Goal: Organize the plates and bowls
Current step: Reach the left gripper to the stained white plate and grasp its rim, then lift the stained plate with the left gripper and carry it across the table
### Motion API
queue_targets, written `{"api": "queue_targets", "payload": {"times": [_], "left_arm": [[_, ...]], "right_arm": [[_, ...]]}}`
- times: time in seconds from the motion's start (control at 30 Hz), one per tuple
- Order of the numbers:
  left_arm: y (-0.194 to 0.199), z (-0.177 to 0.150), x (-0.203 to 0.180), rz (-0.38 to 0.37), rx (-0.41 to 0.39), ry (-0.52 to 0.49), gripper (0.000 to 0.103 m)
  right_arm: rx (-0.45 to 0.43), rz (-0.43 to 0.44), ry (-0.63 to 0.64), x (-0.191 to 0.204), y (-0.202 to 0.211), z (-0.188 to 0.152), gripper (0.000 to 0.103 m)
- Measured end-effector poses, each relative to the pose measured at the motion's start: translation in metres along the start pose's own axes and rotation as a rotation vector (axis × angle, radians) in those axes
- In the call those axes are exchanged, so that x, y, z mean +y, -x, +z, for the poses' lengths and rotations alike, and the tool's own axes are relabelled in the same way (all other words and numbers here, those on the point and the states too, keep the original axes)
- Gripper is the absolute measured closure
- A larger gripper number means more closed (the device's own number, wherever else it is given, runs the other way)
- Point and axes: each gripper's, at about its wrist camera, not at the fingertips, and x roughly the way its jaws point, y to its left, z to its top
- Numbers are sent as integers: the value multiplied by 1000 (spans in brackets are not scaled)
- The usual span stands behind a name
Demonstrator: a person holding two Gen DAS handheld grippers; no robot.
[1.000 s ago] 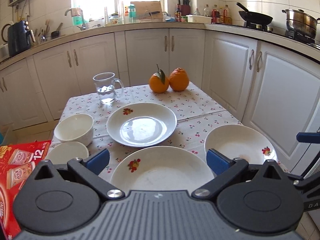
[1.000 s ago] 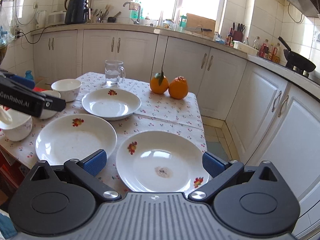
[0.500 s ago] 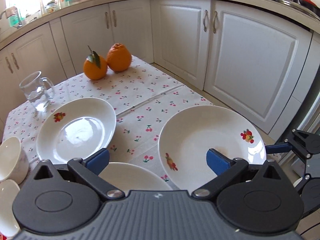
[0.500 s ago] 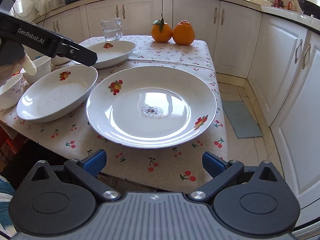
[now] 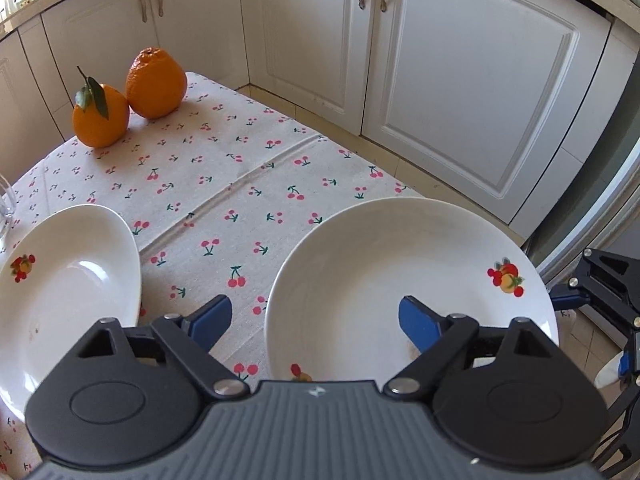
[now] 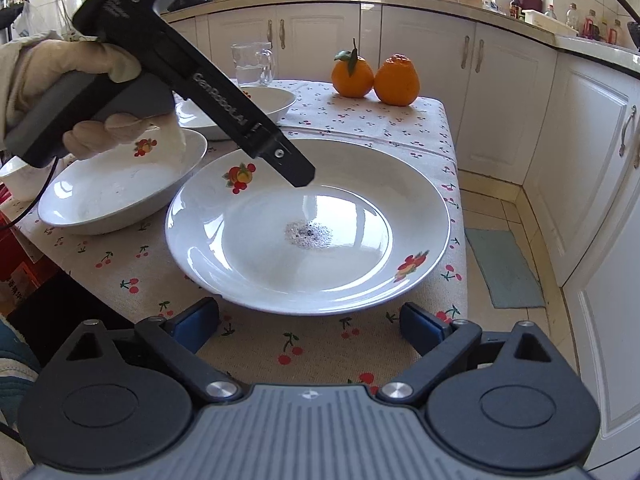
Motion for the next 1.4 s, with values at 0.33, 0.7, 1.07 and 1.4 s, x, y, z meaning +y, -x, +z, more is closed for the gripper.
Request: {"api": "queue_targets", "payload": {"times": [0.33,0.7,1.07,1.4], "left_arm": [[-16,9,5,-67,44,-14,31],[-17,15,12,-131,69,-4,40],[-29,37,26,-135,34,-19,40],[-51,54,50,-117,28,-1,40]], "right_arm": [[-11,27,19,-3,1,3,15],[10,28,30,-4,-2,7,15],[23,20,24,-21,-21,22,16],[27,14,47,-38,-43,42,16]]}}
